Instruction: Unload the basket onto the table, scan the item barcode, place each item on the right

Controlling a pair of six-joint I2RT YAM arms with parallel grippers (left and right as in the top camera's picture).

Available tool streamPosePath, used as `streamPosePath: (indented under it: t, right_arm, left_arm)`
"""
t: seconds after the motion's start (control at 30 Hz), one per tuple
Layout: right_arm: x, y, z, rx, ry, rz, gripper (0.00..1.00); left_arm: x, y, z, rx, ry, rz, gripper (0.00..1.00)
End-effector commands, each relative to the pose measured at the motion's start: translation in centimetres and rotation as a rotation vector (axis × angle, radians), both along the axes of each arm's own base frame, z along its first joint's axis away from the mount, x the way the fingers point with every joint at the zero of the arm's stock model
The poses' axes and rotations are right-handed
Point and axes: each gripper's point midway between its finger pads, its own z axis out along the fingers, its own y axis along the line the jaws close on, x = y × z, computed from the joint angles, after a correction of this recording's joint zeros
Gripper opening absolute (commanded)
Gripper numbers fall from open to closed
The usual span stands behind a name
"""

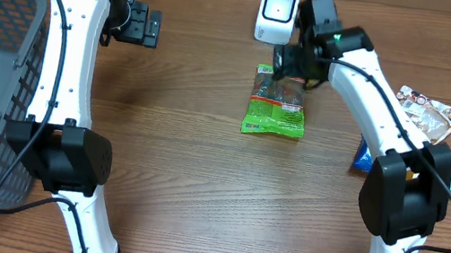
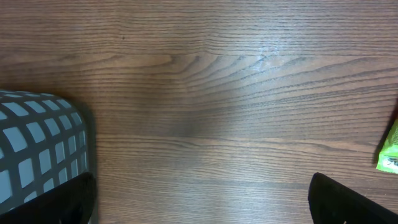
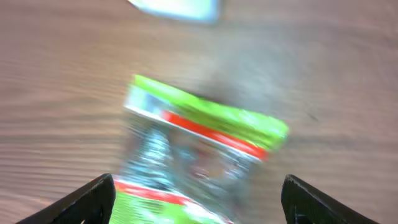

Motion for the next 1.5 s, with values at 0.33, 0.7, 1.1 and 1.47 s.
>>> streamPosePath:
  t: [0.33, 0.7, 1.1, 1.47]
  right_arm:
    - [-0.3, 1.5, -6.4, 0.044, 0.121, 0.047, 0.95]
    - [-2.0, -0.9, -8.2, 0.032, 0.238, -0.051, 1.0]
    - [-2.3, -1.7, -4.6, 0.184, 0.321, -0.138, 0.88]
    - [-4.7, -6.2, -2.6, 0.197, 0.426, -0.358, 0.98]
  left_arm:
    - [0.2, -0.4, -0.1, 0.0, 0.001, -0.026, 1.0]
    - [0.2, -0.4, -0.1, 0.0, 0.001, -0.026, 1.0]
    - [0.2, -0.4, -0.1, 0.0, 0.001, -0.026, 0.99]
    - [0.2, -0.4, -0.1, 0.0, 0.001, -0.026, 1.0]
